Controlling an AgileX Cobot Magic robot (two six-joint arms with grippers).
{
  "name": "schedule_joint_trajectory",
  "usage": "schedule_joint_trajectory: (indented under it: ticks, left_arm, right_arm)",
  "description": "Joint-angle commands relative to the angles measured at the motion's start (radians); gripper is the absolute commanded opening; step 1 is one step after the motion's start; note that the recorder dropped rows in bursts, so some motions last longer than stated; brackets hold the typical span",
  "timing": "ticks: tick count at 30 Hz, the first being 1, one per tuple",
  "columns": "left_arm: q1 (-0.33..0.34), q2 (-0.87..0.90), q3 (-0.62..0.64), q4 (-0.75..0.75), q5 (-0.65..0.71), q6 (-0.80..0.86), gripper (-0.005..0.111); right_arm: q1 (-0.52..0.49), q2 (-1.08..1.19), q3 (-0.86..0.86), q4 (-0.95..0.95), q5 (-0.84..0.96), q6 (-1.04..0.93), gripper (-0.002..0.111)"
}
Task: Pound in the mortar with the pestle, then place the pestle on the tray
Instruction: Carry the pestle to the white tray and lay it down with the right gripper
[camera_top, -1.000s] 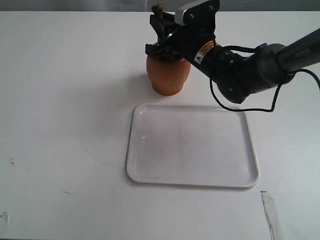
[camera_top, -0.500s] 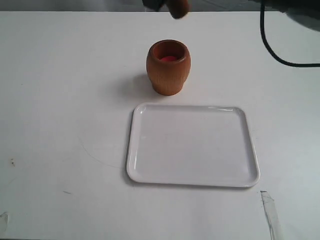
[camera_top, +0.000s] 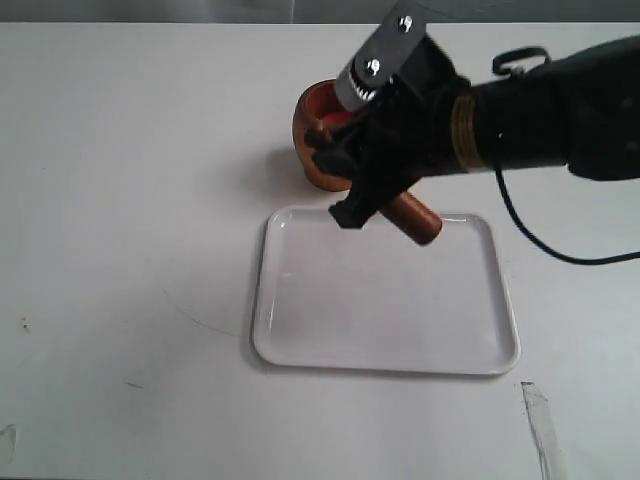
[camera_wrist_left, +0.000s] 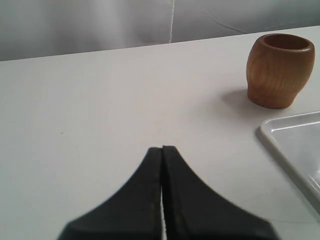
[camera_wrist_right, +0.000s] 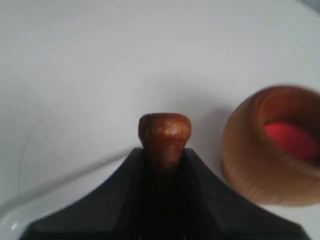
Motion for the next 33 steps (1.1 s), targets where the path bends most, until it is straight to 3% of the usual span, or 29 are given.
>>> schedule_joint_trajectory:
  ticks: [1, 8, 16, 19, 24, 27, 31, 33]
  left_arm:
    - [-0.008, -0.001, 0.001, -0.007, -0.003, -0.008, 0.000]
    - [-0.008, -0.001, 0.001, -0.007, -0.003, -0.008, 0.000]
    - [-0.008, -0.001, 0.001, -0.007, -0.003, -0.008, 0.000]
    - [-0.008, -0.001, 0.001, -0.007, -0.003, -0.008, 0.000]
    - [-0.008, -0.001, 0.001, -0.007, -0.003, -0.008, 0.000]
    - [-0.008, -0.001, 0.001, -0.007, -0.003, -0.008, 0.000]
    - [-0.008, -0.001, 0.001, -0.007, -0.003, -0.008, 0.000]
    - [-0.008, -0.001, 0.001, -0.007, -0.003, -0.008, 0.000]
  right_arm:
    - [0.001, 0.123, 0.031, -0.004, -0.013, 0.020, 0.000]
    - [0.001, 0.292, 0.031, 0.000, -0.013, 0.046, 0.000]
    - [0.001, 0.317, 0.031, 0.006, -0.010, 0.049, 0.001]
    - [0.001, 0.315, 0.031, 0.006, -0.014, 0.050, 0.009]
    - [0.001, 0.310, 0.026, 0.006, -0.025, 0.075, 0.040]
    - [0.001, 0.266, 0.026, 0.006, -0.026, 0.083, 0.051]
    - [0.001, 0.136, 0.026, 0.006, -0.027, 0.083, 0.047]
    - [0.001, 0.039, 0.026, 0.006, -0.027, 0.083, 0.034]
